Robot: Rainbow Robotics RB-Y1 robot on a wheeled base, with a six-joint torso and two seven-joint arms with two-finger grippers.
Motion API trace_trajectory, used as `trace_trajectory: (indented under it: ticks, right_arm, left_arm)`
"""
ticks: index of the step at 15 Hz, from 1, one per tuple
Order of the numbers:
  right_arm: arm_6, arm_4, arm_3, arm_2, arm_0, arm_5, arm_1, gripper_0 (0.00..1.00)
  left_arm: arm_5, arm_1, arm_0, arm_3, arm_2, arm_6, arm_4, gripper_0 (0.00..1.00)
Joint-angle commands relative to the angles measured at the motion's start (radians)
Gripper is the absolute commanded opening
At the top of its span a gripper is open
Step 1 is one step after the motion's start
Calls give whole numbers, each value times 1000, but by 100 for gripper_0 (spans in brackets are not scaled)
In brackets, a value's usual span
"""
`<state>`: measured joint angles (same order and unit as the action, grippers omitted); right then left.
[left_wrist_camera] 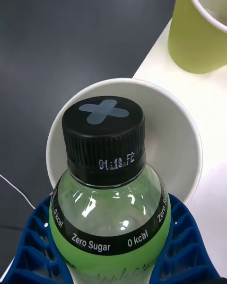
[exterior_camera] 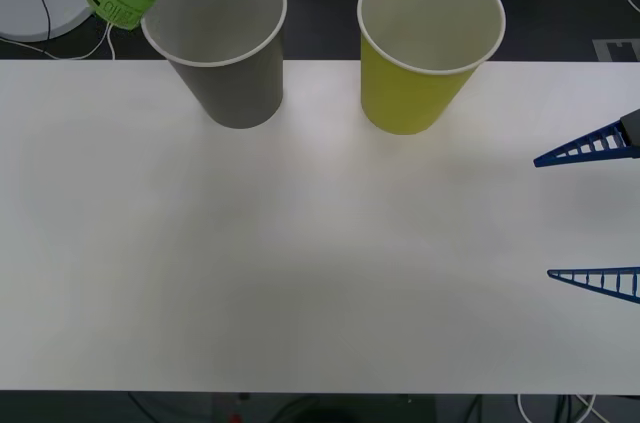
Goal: Put the can into the green bin and the plastic bottle into the gray bin
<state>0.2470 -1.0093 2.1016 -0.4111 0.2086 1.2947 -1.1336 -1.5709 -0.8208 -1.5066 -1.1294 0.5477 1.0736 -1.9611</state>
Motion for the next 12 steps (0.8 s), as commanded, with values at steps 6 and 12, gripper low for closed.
trace_trajectory:
  ticks: [6, 12]
  right_arm:
    - [0, 0, 0, 0, 0, 0, 0, 100]
    - [0, 0, 0, 0, 0, 0, 0, 100]
  left_arm:
    - [0, 104, -76, 134, 0, -35, -67, 0]
    - [0, 170, -96, 172, -2, -40, -140, 0]
